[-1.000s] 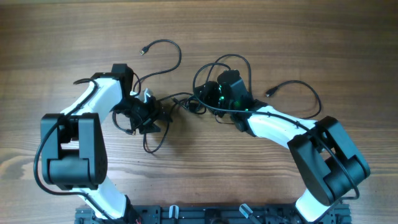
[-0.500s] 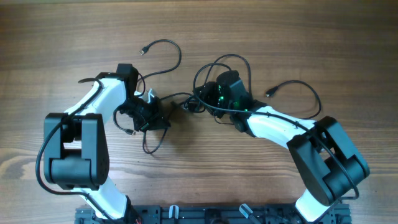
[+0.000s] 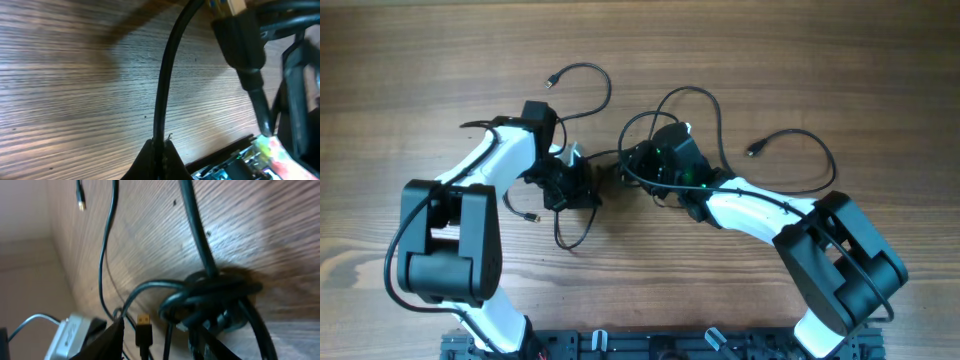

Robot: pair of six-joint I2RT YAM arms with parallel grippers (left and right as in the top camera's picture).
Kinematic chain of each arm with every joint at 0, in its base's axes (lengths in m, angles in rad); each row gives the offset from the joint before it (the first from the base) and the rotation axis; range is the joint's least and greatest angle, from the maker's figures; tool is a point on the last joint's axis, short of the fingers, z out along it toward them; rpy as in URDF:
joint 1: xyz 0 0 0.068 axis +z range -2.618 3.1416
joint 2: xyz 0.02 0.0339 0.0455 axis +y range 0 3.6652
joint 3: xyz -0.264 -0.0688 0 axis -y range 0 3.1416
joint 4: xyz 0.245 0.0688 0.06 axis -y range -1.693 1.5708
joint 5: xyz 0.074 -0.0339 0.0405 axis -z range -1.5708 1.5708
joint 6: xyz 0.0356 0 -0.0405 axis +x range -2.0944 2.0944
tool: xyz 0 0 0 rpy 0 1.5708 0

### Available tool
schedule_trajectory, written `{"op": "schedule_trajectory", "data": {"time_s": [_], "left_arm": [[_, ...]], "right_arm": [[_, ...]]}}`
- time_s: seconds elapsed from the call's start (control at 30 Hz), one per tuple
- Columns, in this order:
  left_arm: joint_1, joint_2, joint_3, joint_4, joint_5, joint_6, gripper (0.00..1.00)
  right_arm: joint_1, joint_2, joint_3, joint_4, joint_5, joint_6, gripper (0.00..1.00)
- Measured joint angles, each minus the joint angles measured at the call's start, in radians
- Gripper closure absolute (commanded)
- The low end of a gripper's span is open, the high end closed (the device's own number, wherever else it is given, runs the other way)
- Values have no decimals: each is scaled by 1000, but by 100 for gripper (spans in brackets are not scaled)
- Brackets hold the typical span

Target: Untangle cables

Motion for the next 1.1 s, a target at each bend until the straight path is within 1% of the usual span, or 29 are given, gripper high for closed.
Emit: {"op": "schedule_trajectory", "data": {"time_s": [0.33, 0.37, 0.4, 0.47, 0.5, 0.83, 0.97, 1.1], "left_arm": [[-19, 0, 0, 14, -8, 3, 96], [-19, 0, 0, 14, -8, 3, 96], [-19, 0, 0, 14, -8, 3, 96], [-19, 0, 0, 15, -9, 3, 96], [-19, 0, 0, 14, -9, 3, 96], [-19, 0, 0, 14, -31, 4, 96], [-19, 0, 0, 14, -50, 7, 96], [-19, 0, 0, 14, -61, 11, 96]], "right_arm": [[0, 37, 0, 6, 101, 4, 56], [2, 43, 0, 19, 105, 4, 59], [2, 48, 0, 31, 109, 4, 71], [2, 61, 1, 50, 117, 7, 90], [2, 67, 1, 50, 120, 9, 96], [2, 76, 0, 64, 116, -32, 96], [-10, 71, 0, 63, 76, -101, 95], [-26, 6, -3, 19, 63, -203, 96]]}}
